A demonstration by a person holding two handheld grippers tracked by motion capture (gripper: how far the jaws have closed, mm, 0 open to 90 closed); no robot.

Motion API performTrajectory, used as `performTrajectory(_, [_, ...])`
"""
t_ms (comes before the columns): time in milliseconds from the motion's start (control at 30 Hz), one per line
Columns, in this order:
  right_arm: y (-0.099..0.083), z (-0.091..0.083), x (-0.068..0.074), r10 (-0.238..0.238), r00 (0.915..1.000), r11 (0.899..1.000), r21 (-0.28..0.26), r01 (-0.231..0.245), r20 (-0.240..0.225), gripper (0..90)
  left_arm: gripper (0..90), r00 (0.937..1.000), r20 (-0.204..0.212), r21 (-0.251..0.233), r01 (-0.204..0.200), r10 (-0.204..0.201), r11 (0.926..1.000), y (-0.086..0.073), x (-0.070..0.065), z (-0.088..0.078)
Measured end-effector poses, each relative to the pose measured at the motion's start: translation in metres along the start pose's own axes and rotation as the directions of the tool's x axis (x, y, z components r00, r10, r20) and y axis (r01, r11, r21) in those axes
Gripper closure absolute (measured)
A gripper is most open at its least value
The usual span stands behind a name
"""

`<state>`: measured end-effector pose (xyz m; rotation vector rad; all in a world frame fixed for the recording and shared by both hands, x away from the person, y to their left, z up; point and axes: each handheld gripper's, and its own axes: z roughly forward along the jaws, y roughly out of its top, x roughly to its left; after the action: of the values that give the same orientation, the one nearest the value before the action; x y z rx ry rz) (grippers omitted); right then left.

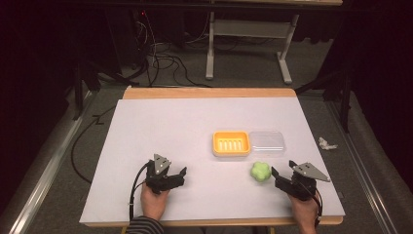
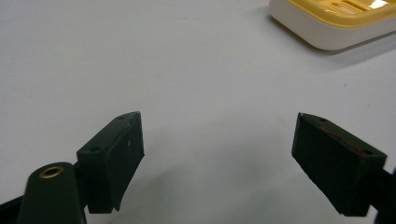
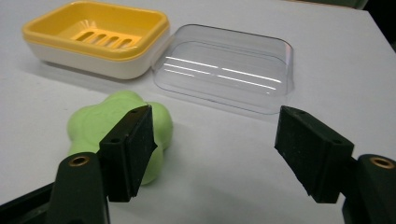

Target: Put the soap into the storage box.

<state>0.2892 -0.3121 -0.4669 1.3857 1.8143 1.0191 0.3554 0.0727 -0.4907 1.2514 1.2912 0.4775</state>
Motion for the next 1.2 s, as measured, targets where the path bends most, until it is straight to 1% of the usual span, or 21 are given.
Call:
performTrajectory(33, [0.000, 0.000, 0.000, 0.000, 1.0000, 1.000, 0.000, 0.000, 0.000, 28.8, 17.4, 1.0000, 0.000, -0.001, 0.000, 0.000, 1.0000, 0.000, 0.000, 0.000])
performTrajectory(100, [0.000, -0.001, 0.002, -0.010, 0.9998, 1.000, 0.005, 0.010, -0.017, 28.5, 17.5, 1.0000, -0.003, 0.001, -0.004, 0.004, 1.0000, 0.000, 0.000, 0.000])
performTrajectory(300, [0.001, -0.003, 0.011, -0.023, 0.9977, 0.999, 0.021, 0.024, -0.064, 26.6, 17.7, 1.0000, -0.003, 0.004, 0.003, -0.003, 1.0000, 0.000, 0.000, 0.001])
performTrajectory(433, [0.002, -0.001, 0.017, -0.043, 0.9947, 0.999, 0.025, 0.046, -0.093, 24.7, 17.7, 1.0000, -0.004, 0.004, 0.000, 0.000, 1.0000, 0.000, -0.001, 0.001])
performTrajectory(533, [0.003, 0.000, 0.021, -0.042, 0.9934, 0.998, 0.035, 0.046, -0.107, 23.5, 17.7, 1.0000, -0.005, 0.010, -0.007, 0.007, 0.9999, -0.001, 0.000, 0.001])
performTrajectory(600, [0.005, 0.002, 0.024, -0.051, 0.9912, 0.997, 0.047, 0.058, -0.122, 22.6, 17.7, 0.9999, -0.007, 0.012, -0.009, 0.009, 0.9999, -0.001, 0.000, 0.001])
performTrajectory(700, [0.005, 0.004, 0.026, -0.053, 0.9896, 0.996, 0.059, 0.061, -0.134, 21.9, 17.7, 0.9999, -0.007, 0.015, -0.013, 0.013, 0.9998, -0.001, 0.000, 0.001])
performTrajectory(767, [0.006, 0.007, 0.028, -0.059, 0.9880, 0.995, 0.072, 0.070, -0.143, 21.2, 17.7, 1.0000, -0.004, 0.011, -0.009, 0.009, 0.9999, -0.001, 0.000, 0.001])
performTrajectory(833, [0.008, 0.010, 0.031, -0.065, 0.9866, 0.993, 0.085, 0.079, -0.150, 20.4, 17.7, 0.9999, -0.006, 0.017, -0.011, 0.012, 0.9998, -0.001, 0.000, 0.001])
performTrajectory(967, [0.011, 0.020, 0.035, -0.081, 0.9839, 0.988, 0.120, 0.101, -0.159, 18.9, 17.8, 0.9999, -0.007, 0.018, -0.012, 0.012, 0.9998, -0.001, -0.001, 0.002])
performTrajectory(1067, [0.012, 0.027, 0.038, -0.094, 0.9832, 0.982, 0.150, 0.118, -0.157, 18.3, 17.8, 0.9999, -0.007, 0.019, -0.013, 0.013, 0.9997, -0.001, -0.001, 0.002])
performTrajectory(1200, [0.015, 0.036, 0.037, -0.091, 0.9836, 0.976, 0.182, 0.120, -0.155, 17.8, 17.8, 0.9999, -0.008, 0.019, -0.013, 0.013, 0.9997, -0.001, -0.001, 0.002])
